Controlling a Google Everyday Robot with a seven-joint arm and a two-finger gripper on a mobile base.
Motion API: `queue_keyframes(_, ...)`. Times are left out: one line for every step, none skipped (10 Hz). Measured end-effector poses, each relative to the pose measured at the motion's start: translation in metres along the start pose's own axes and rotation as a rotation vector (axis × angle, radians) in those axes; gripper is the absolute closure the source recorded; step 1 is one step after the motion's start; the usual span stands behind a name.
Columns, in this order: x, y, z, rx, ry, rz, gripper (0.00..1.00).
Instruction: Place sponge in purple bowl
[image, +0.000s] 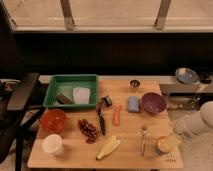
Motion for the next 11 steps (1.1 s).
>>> queue_keyframes(0.0, 0.0, 0.0, 0.0, 0.0, 0.0, 0.2)
queue_keyframes(0.0, 0.0, 0.0, 0.0, 0.0, 0.0, 0.2)
queue_keyframes(0.0, 0.0, 0.0, 0.0, 0.0, 0.0, 0.2)
queue_keyframes(0.0, 0.0, 0.0, 0.0, 0.0, 0.0, 0.2)
queue_keyframes(0.0, 0.0, 0.0, 0.0, 0.0, 0.0, 0.2)
queue_keyframes(0.0, 0.0, 0.0, 0.0, 0.0, 0.0, 0.2)
queue_keyframes(-0.001, -0.001, -0.001, 0.002, -0.001, -0.002, 0.2)
queue_keyframes(-0.006, -0.001, -0.001, 0.001, 0.011, -0.032, 0.2)
queue_keyframes(-0.016, -0.003, 0.002, 0.0, 0.017, -0.068, 0.2)
queue_keyframes(-0.036, -0.004, 0.008, 0.012, 0.027, -0.119, 0.2)
queue_keyframes(-0.052, -0.006, 0.014, 0.026, 0.038, -0.151, 0.2)
